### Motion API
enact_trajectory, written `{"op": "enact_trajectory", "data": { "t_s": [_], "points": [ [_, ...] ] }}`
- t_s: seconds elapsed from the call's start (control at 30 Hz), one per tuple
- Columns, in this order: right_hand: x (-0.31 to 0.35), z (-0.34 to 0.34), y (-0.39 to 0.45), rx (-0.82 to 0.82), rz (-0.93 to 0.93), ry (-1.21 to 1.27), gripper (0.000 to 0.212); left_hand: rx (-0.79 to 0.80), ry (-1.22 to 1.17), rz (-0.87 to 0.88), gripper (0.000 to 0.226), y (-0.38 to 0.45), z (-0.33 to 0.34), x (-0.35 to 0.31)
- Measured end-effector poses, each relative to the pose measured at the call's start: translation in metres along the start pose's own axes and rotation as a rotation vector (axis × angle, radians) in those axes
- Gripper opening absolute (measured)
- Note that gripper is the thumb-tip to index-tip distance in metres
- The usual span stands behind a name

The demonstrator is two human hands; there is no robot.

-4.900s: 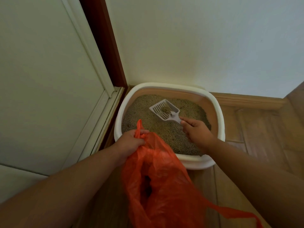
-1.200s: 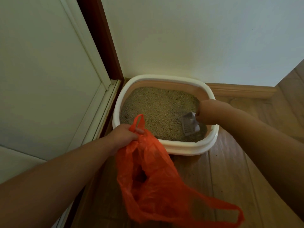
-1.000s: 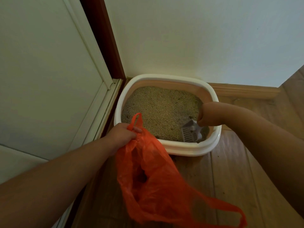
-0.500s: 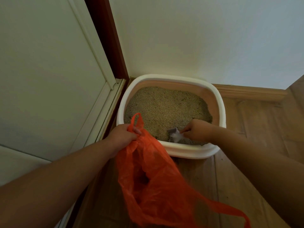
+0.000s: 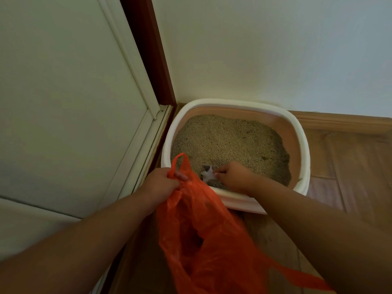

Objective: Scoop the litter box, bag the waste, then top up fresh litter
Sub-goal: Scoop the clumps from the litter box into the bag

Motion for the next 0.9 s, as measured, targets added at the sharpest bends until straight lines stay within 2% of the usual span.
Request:
{"op": "enact_trajectory", "data": {
  "t_s": [0.4,0.6,0.9],
  "points": [
    [0.006,0.016,0.032,-0.138,0.113,0.248,0.028,0.049,-0.054,-0.047,0.033,-0.001,-0.002,0.001],
    [0.007,0.017,0.041,-0.228,0.085,0.284,0.031,0.06,-0.062,-0.062,0.032,-0.002,-0.002,-0.002],
    [0.005,0.015,0.057,-0.267,0.003,0.334,0.035,0.077,-0.056,-0.079,0.034,-0.002,-0.002,0.001]
  ]
}}
Point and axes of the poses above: each hand's wrist, its own y-axis towards the middle knuckle, its own z-axis out of the palm, x = y × z, the point moved 5 cm from there along y, towards the middle knuckle, and after that the axes turned 11 degrees about -z, right-handed, at the moved point
